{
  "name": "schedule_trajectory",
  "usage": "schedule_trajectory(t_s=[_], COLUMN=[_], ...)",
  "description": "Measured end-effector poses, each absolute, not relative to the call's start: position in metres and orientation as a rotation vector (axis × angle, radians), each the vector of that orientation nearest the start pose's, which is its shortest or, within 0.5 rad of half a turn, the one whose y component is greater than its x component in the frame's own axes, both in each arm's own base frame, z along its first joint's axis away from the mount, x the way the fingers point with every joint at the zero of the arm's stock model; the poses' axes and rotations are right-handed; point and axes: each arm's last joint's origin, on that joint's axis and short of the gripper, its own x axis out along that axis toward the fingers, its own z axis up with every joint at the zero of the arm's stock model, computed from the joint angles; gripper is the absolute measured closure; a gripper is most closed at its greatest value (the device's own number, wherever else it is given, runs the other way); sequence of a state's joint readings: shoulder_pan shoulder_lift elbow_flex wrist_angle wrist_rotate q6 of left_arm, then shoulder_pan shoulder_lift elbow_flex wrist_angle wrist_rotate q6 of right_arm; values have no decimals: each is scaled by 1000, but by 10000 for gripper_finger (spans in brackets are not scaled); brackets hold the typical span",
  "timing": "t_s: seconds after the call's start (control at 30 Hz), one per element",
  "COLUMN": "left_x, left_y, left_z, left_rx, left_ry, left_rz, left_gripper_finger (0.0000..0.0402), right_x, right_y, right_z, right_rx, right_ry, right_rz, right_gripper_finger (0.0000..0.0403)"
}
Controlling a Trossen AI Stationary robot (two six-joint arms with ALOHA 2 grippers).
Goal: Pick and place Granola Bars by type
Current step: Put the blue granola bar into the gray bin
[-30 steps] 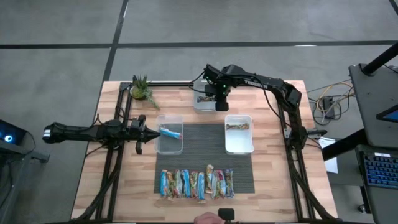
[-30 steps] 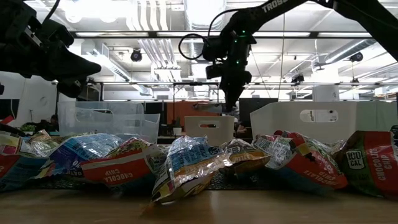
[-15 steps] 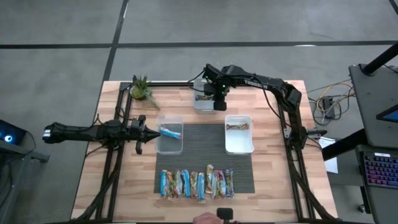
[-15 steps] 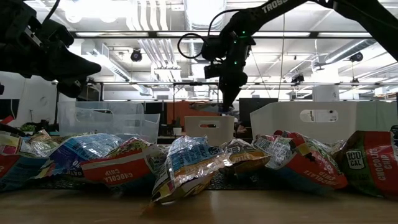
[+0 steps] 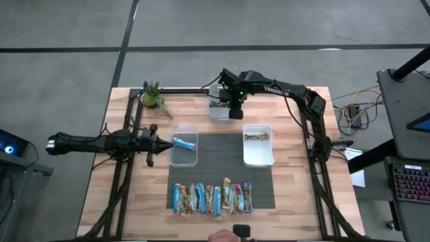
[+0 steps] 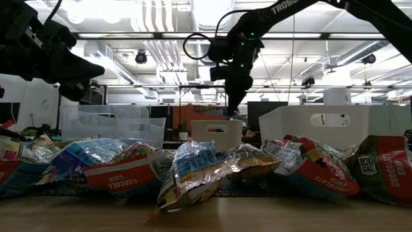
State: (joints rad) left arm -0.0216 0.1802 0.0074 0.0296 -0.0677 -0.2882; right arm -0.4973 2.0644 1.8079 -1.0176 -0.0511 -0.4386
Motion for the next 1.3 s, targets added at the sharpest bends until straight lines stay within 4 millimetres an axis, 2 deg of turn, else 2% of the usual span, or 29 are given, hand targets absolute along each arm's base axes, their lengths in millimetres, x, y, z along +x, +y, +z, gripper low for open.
schedule_trajectory(t_s=[0.37, 0.5, 0.6, 0.9, 1.07, 1.3], left_x=[108, 108, 108, 108, 108, 108], left_y=[0, 0, 0, 0, 0, 0], left_z=[154, 154, 154, 154, 154, 154], left_rx=[-281, -281, -281, -281, -281, -281], left_ry=[136, 136, 136, 136, 136, 136], left_rz=[66, 66, 66, 66, 66, 66], left_gripper_finger=[402, 402, 402, 402, 402, 402], right_x=[374, 375, 375, 368, 362, 346], right_y=[-198, -198, -195, -170, -146, -93], right_z=[230, 231, 234, 270, 298, 338], right_rx=[13, 8, -2, -104, -162, -251], right_ry=[1288, 1284, 1278, 1225, 1169, 1098], right_rz=[-84, -82, -77, -14, 23, 154], right_gripper_finger=[283, 280, 295, 388, 394, 394])
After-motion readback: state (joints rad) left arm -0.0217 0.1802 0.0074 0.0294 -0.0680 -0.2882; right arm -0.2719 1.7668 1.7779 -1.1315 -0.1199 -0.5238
